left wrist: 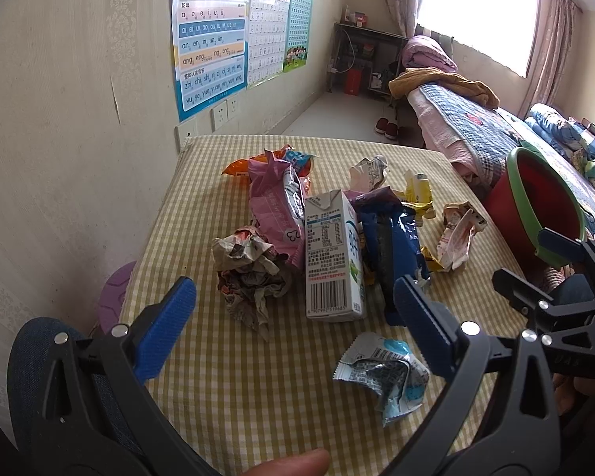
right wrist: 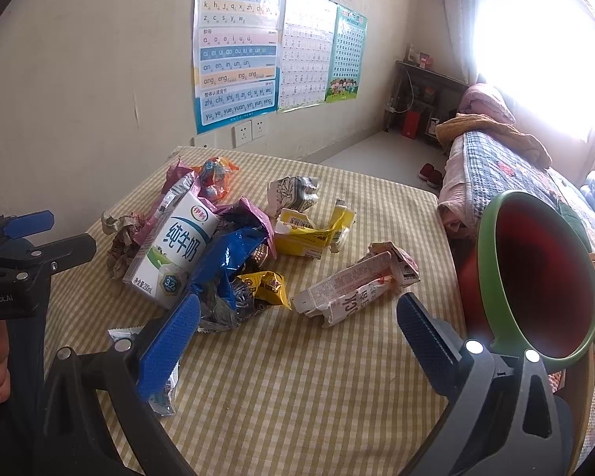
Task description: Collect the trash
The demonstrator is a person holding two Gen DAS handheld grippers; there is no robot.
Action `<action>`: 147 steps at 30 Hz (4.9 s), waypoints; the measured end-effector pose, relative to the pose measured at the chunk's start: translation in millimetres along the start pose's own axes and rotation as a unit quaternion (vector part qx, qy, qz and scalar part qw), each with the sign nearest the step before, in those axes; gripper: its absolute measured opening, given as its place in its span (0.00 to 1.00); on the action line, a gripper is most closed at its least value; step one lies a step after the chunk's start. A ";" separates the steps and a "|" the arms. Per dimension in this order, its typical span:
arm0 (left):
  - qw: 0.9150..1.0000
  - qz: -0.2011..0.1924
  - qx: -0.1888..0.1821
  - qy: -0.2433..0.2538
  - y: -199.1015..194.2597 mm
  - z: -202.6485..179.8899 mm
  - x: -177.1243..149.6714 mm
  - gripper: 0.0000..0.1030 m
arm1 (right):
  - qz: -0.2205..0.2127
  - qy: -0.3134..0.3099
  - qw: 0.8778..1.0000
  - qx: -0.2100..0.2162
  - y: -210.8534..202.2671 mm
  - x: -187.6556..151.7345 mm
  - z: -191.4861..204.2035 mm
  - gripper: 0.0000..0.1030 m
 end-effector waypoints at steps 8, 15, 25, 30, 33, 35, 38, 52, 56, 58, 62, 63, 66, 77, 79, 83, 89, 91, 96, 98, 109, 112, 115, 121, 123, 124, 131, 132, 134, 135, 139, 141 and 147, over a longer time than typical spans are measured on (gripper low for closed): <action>1.000 0.000 -0.001 -0.001 -0.6 0.8 0.5 0.95 | 0.001 -0.001 1.000 -0.001 -0.2 -0.5 -0.3 0.93; 1.000 0.001 -0.001 -0.003 -0.5 1.5 0.1 0.95 | 0.000 -0.002 1.000 -0.001 0.0 -0.5 -0.4 0.93; 1.000 0.001 -0.002 -0.004 -0.3 1.5 0.2 0.95 | 0.001 0.002 1.000 -0.002 -0.1 -1.6 -1.5 0.93; 1.000 0.002 -0.003 -0.006 -0.2 0.6 -0.3 0.95 | 0.002 0.006 1.000 -0.003 -0.4 -2.2 -3.9 0.93; 1.000 0.002 -0.004 -0.007 -0.1 1.0 -0.5 0.95 | 0.002 0.008 1.000 -0.002 -0.1 -2.2 -5.3 0.93; 1.000 0.003 -0.004 -0.008 -0.3 0.5 -1.0 0.95 | 0.002 0.010 1.000 -0.002 0.4 -2.1 -5.9 0.93; 1.000 0.003 -0.006 -0.008 0.0 1.1 -1.0 0.95 | 0.003 0.013 1.000 -0.002 1.0 -2.1 -7.2 0.93; 1.000 0.007 -0.015 -0.010 -0.7 -1.3 -2.0 0.95 | 0.006 0.019 1.000 -0.003 1.7 -2.8 -10.1 0.93; 1.000 0.016 -0.023 -0.009 1.0 -4.2 -3.1 0.95 | 0.013 0.028 1.000 -0.001 4.6 -4.1 -12.8 0.93; 0.999 0.020 -0.027 -0.008 3.1 -5.5 -2.6 0.95 | 0.020 0.037 0.999 0.000 7.5 -5.4 -16.3 0.93; 0.998 0.040 -0.039 -0.009 11.1 -11.4 -2.8 0.95 | 0.034 0.061 0.998 0.004 13.9 -7.0 -26.3 0.93; 0.998 0.047 -0.044 -0.011 13.8 -12.5 -3.1 0.95 | 0.037 0.068 0.997 0.004 15.6 -7.0 -29.9 0.93; 0.996 0.070 -0.048 -0.015 23.7 -15.8 -5.4 0.95 | 0.049 0.095 0.994 0.004 22.3 -7.6 -42.9 0.93; 0.990 0.128 -0.063 -0.025 55.3 -25.2 -9.0 0.87 | 0.083 0.217 0.973 0.010 58.7 -11.6 -89.1 0.93; 0.988 0.136 -0.064 -0.025 60.6 -26.6 -10.4 0.85 | 0.087 0.229 0.970 0.007 66.2 -12.4 -93.4 0.93; 0.985 0.153 -0.071 -0.028 70.2 -28.1 -14.5 0.78 | 0.100 0.242 0.965 0.007 79.0 -14.5 -97.6 0.93; 0.979 0.181 -0.088 -0.045 81.5 -29.1 -22.0 0.68 | 0.104 0.252 0.962 0.009 92.4 -12.6 -100.9 0.93; 0.976 0.188 -0.095 -0.046 84.3 -31.2 -23.7 0.63 | 0.108 0.258 0.960 0.010 96.2 -14.6 -100.7 0.92; 0.970 0.208 -0.116 -0.055 90.8 -37.0 -30.0 0.48 | 0.117 0.258 0.959 0.017 102.6 -19.7 -97.0 0.73; 0.968 0.207 -0.127 -0.056 88.9 -39.6 -30.2 0.41 | 0.122 0.264 0.957 0.022 104.6 -24.0 -97.3 0.60; 0.973 0.184 -0.130 -0.055 68.2 -35.4 -26.0 0.38 | 0.114 0.273 0.954 0.048 88.5 -27.2 -95.5 0.35; 0.974 0.176 -0.130 -0.052 58.8 -33.5 -25.9 0.37 | 0.112 0.271 0.954 0.055 83.1 -27.1 -92.3 0.34; 0.978 0.163 -0.125 -0.046 49.8 -32.2 -21.8 0.37 | 0.105 0.266 0.956 0.059 75.9 -24.2 -87.9 0.34; 0.984 0.133 -0.115 -0.038 31.8 -28.0 -9.9 0.37 | 0.084 0.242 0.964 0.066 56.0 -10.4 -75.7 0.34; 0.986 0.123 -0.110 -0.036 25.2 -26.3 -5.7 0.37 | 0.075 0.230 0.968 0.068 48.4 -3.7 -70.7 0.34; 0.987 0.118 -0.108 -0.034 21.8 -26.0 -3.9 0.37 | 0.071 0.225 0.969 0.068 44.8 -0.2 -68.7 0.34; 0.990 0.088 -0.109 -0.010 -2.4 -36.6 12.5 0.37 | 0.027 0.199 0.977 0.070 11.1 30.4 -66.5 0.34; 0.990 0.086 -0.111 -0.008 -4.2 -39.5 16.1 0.37 | 0.022 0.197 0.978 0.069 5.7 32.5 -67.5 0.34; 0.990 0.081 -0.117 -0.003 -6.9 -47.6 23.2 0.37 | 0.014 0.192 0.979 0.065 -4.3 37.0 -70.7 0.34; 0.990 0.079 -0.121 0.001 -7.6 -52.8 27.0 0.37 | 0.010 0.189 0.980 0.061 -9.1 38.7 -73.1 0.34; 0.988 0.068 -0.140 0.016 -12.1 -79.1 43.1 0.37 | -0.005 0.187 0.981 0.045 -27.2 42.4 -89.9 0.34; 0.986 0.063 -0.153 0.024 -14.2 -95.5 52.1 0.37 | -0.015 0.196 0.980 0.037 -35.4 42.7 -104.7 0.34; 0.979 0.046 -0.190 0.058 -22.7 -157.5 73.9 0.37 | -0.047 0.230 0.972 -0.006 -66.4 38.1 -164.9 0.34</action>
Point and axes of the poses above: each gripper's, at about its wrist camera, not at the fingertips, and y roughly the way its jaws point, z to its left, x to its top, the point moved 9 cm from there along y, roughly the way its jaws point, and after that the axes turned 13 degrees about x, right-handed, at the moved point
